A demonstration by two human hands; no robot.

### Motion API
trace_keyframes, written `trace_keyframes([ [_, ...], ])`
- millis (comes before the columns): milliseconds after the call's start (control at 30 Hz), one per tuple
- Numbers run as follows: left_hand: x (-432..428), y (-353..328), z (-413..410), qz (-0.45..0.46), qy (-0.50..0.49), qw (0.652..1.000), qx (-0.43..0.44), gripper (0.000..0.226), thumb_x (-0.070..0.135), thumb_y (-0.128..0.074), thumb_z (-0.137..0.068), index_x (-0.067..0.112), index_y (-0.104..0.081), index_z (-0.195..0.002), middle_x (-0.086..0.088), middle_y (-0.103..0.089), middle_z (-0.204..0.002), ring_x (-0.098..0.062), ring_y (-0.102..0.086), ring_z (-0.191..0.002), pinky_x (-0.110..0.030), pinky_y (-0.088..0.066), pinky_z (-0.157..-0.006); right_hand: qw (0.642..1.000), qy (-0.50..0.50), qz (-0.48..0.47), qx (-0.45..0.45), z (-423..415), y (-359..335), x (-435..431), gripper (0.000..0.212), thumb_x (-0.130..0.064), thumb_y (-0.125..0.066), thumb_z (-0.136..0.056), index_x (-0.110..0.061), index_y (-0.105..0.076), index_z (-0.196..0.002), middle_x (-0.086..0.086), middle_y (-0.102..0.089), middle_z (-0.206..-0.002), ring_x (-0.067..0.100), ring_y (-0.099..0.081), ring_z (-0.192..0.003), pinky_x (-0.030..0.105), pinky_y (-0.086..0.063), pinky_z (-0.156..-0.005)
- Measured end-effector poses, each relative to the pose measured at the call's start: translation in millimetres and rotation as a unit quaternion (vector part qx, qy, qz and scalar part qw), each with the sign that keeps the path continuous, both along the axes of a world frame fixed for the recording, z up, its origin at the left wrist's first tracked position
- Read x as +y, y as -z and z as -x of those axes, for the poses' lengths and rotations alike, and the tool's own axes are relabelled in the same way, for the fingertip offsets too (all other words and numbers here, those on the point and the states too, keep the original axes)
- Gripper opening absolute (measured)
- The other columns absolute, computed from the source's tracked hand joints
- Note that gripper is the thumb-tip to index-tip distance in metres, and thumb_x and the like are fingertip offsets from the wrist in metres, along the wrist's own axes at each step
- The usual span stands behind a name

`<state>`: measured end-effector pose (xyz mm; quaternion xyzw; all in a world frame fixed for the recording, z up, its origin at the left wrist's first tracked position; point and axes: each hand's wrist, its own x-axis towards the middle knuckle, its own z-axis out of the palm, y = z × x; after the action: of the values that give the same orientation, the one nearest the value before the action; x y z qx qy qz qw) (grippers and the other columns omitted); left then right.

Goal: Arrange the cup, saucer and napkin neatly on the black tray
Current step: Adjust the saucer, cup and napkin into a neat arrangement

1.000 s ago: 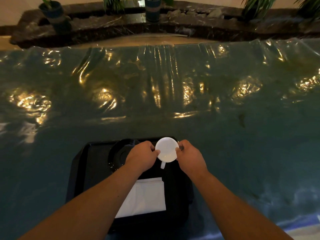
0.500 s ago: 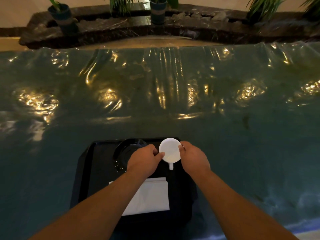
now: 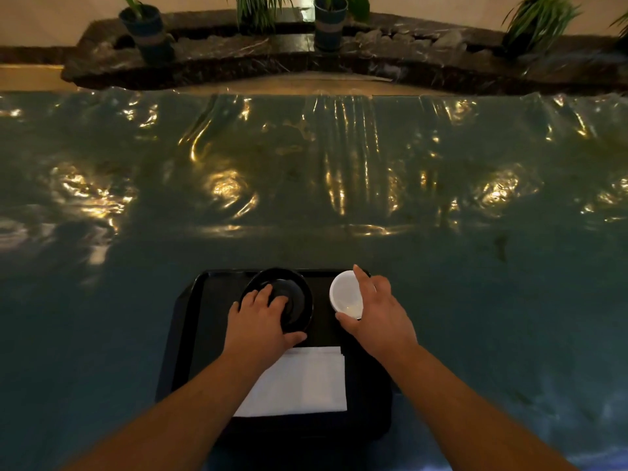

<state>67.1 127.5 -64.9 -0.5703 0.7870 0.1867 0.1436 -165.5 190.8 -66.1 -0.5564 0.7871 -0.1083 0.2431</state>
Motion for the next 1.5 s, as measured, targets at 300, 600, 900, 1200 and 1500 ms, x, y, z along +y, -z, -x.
trace_keyframes([
  [300,-10.0,-1.7,-13.4,-0.013,0.015,1.000,-0.003,0.090,0.081,-0.061,-0.077,0.038,-0.038,-0.153,0.000,-0.021,-0.171,-0.028,-0.017,-0.155,-0.056,-0.017,-0.124,1.000,0.012,-0.023,0.004,-11.4,-3.7,-11.5,0.099,-0.059,-0.078,-0.082,-0.036,-0.018,-0.158,0.001,-0.035,-0.143,0.030,-0.061,-0.115,0.047,-0.058,-0.087],
  [600,-16.8,-1.7,-27.6,-0.020,0.034,0.999,0.009,0.091,0.079,-0.064,-0.076,0.038,-0.039,-0.153,0.000,-0.021,-0.171,-0.027,-0.017,-0.155,-0.056,-0.018,-0.125,1.000,0.001,-0.022,0.010,-30.6,-4.0,-25.0,0.100,-0.059,-0.078,-0.083,-0.029,-0.022,-0.160,0.006,-0.038,-0.144,0.031,-0.060,-0.117,0.044,-0.056,-0.089],
  [900,-18.9,-4.2,-31.2,-0.024,0.043,0.999,0.016,0.091,0.076,-0.067,-0.076,0.037,-0.040,-0.153,0.001,-0.022,-0.171,-0.026,-0.017,-0.155,-0.056,-0.017,-0.125,1.000,-0.012,-0.021,0.009,-44.4,-2.5,-36.9,0.099,-0.059,-0.079,-0.083,-0.029,-0.023,-0.159,0.006,-0.039,-0.143,0.031,-0.060,-0.116,0.045,-0.057,-0.089],
  [1200,-22.9,0.3,-36.8,-0.022,0.066,0.997,0.025,0.092,0.076,-0.068,-0.075,0.037,-0.040,-0.153,0.001,-0.022,-0.171,-0.025,-0.016,-0.156,-0.057,-0.014,-0.124,1.000,-0.013,-0.016,-0.004,-50.3,-2.1,-42.3,0.100,-0.061,-0.077,-0.083,-0.032,-0.020,-0.160,0.005,-0.038,-0.147,0.031,-0.059,-0.121,0.046,-0.056,-0.091],
  [1500,43.5,11.7,-100.0,0.165,0.086,0.957,0.221,0.024,0.044,-0.060,-0.089,0.023,-0.071,-0.095,0.005,-0.066,-0.097,-0.017,-0.059,-0.087,-0.038,-0.057,-0.075,0.980,-0.076,0.183,-0.021,-45.9,-10.7,37.2,0.052,-0.044,-0.067,-0.091,-0.025,-0.054,-0.137,-0.002,-0.055,-0.132,0.019,-0.052,-0.120,0.036,-0.050,-0.098],
])
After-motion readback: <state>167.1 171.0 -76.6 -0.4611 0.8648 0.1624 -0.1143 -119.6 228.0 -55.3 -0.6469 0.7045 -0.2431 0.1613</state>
